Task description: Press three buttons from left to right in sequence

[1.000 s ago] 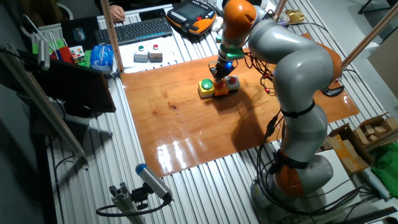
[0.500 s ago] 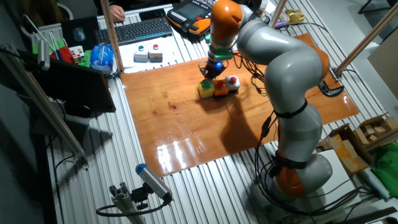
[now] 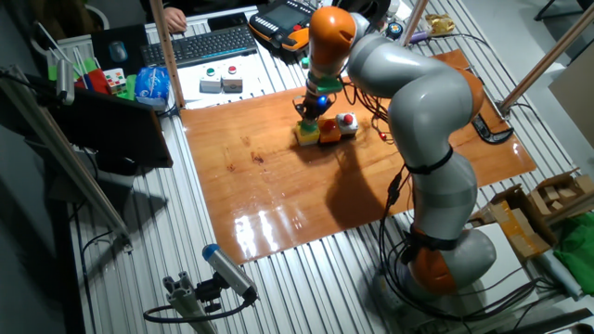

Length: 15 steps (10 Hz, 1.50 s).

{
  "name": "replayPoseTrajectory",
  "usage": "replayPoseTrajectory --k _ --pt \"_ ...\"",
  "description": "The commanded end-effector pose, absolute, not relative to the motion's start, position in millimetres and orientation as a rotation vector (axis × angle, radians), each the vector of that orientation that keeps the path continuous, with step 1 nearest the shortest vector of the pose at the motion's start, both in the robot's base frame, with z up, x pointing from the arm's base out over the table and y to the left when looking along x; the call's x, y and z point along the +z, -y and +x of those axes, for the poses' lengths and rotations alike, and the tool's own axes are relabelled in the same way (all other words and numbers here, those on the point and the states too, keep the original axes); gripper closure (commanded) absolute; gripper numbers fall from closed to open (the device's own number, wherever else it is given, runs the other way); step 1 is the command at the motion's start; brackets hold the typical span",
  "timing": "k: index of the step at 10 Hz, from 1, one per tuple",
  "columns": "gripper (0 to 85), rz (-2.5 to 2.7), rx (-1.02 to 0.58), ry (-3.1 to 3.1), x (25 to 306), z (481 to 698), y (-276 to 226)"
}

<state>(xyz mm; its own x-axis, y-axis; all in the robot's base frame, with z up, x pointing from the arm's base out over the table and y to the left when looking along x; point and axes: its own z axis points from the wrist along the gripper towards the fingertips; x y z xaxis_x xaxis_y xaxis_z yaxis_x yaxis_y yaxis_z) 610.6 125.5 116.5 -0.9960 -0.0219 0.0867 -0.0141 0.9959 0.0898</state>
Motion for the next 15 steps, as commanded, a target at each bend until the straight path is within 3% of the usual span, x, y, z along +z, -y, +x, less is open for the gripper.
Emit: replayPoseTrajectory --k 1,7,10,15 --pt "84.3 0.023 -0.132 3.063 112 608 -128" --pt "84.3 0.045 -0.152 3.061 105 611 -130" --pt "84.3 0.009 -0.144 3.036 135 602 -132" --pt "84.3 0.134 -0.004 3.007 196 562 -91"
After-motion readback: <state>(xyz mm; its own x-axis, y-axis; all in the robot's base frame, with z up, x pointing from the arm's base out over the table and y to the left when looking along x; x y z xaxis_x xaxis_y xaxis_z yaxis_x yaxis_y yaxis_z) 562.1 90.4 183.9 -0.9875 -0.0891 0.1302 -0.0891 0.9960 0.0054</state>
